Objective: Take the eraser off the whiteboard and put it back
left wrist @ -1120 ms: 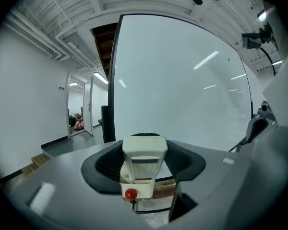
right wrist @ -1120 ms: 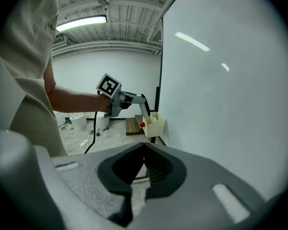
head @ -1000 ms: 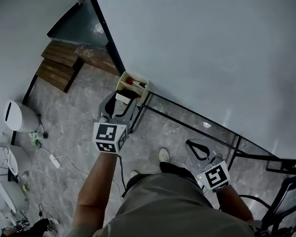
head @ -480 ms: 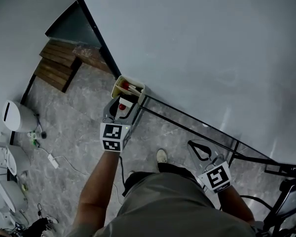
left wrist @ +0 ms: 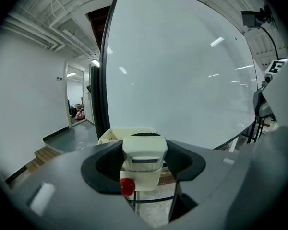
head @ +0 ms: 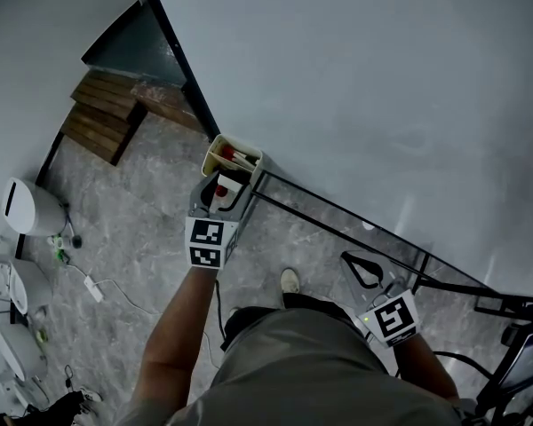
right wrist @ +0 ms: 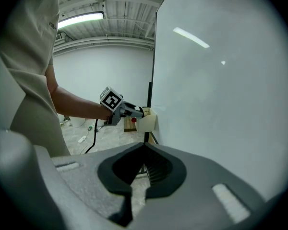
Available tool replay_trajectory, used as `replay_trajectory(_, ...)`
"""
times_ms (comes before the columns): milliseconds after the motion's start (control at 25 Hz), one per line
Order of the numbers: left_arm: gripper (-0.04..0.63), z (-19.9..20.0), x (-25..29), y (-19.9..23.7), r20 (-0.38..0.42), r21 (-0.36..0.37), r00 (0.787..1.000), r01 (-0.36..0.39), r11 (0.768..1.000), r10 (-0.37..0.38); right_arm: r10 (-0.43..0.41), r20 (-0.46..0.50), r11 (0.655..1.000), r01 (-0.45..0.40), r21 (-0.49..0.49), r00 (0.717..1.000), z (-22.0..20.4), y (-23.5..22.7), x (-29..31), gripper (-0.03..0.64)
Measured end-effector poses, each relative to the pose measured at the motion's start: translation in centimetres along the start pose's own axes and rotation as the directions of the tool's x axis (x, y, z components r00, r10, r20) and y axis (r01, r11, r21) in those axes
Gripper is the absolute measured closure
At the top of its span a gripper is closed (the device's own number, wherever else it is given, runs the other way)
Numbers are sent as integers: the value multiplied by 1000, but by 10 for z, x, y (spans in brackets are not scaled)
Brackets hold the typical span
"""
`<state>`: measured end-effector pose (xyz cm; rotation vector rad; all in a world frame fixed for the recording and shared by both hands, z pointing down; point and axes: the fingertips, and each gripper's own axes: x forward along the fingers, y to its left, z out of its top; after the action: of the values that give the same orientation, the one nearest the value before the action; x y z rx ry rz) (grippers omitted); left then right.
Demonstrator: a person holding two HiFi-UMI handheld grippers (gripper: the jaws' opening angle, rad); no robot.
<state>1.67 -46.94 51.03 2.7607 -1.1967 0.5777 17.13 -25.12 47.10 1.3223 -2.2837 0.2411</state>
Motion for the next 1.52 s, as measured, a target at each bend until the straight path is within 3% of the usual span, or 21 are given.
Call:
replay_trajectory(440, 328, -7, 6, 0, -37, 37, 999, -14, 999, 15, -13, -2, 1000, 13, 4, 1000, 0, 7, -2, 614)
replay_trajectory(760, 311, -2, -1, 2, -16, 46, 999, -41, 998, 42, 8, 14, 1000, -8, -14, 1000, 4, 15, -5, 614)
replay_trajectory(880, 278, 3, -16, 6, -6, 39, 998, -67, 997, 67, 31, 25, 999, -30, -22, 999, 8, 16, -5, 614)
replay_trajectory(1200, 284, 10, -101, 0, 20, -28, 991, -130, 991, 131, 126, 60, 991, -123, -51, 990, 23, 25, 8, 614)
replay_trajectory(1280, 359, 10, -130, -5, 29, -46, 989, -147, 988, 148, 152, 67, 987, -147, -72, 986, 26, 30, 15, 614)
replay_trajectory(1440, 586, 3, -182, -24, 44, -46, 986, -156, 987, 158, 200, 82, 976, -190, -110, 976, 30, 45, 28, 614)
replay_trajectory(1520, 589, -1, -206, -38, 56, -45, 988, -142, 989, 145, 209, 94, 972, -197, -125, 973, 32, 57, 28, 614)
